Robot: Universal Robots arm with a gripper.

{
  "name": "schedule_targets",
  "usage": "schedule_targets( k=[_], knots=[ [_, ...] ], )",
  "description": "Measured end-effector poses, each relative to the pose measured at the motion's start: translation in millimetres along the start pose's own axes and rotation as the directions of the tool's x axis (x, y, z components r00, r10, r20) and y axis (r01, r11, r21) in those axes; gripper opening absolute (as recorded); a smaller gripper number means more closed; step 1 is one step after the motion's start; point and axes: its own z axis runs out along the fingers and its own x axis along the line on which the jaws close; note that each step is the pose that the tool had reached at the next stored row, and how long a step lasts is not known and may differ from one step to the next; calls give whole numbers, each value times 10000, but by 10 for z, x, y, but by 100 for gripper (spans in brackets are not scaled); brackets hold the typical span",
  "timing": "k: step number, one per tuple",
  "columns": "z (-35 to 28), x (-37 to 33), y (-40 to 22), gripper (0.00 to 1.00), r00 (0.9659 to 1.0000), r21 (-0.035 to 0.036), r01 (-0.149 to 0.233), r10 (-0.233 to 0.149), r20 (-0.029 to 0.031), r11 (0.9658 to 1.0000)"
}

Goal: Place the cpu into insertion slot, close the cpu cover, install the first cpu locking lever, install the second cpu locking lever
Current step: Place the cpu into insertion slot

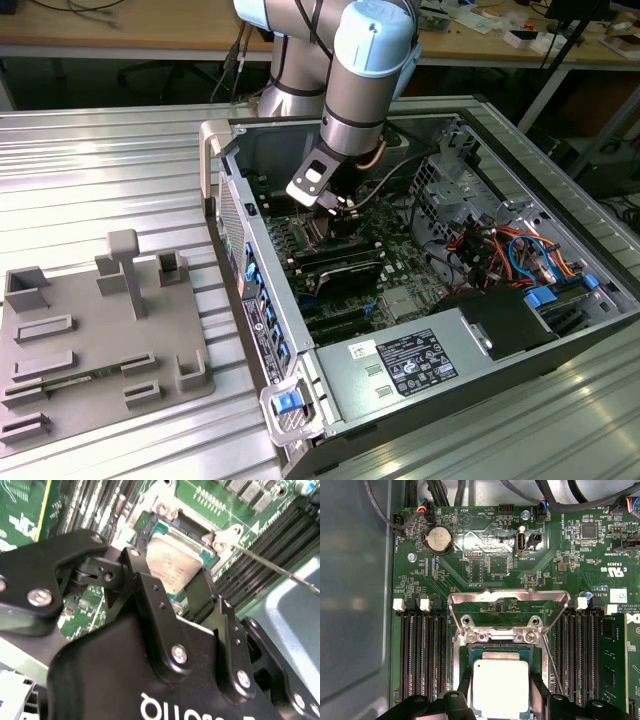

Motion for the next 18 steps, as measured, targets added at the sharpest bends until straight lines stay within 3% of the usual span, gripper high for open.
schedule_targets(
  k=[1, 18],
  knots=[
    [-1, -1, 0, 62, 10000, 3, 0, 0, 4, 10000],
    [2, -2, 3, 63, 10000, 6, 1, -1, 9, 10000]
  ],
)
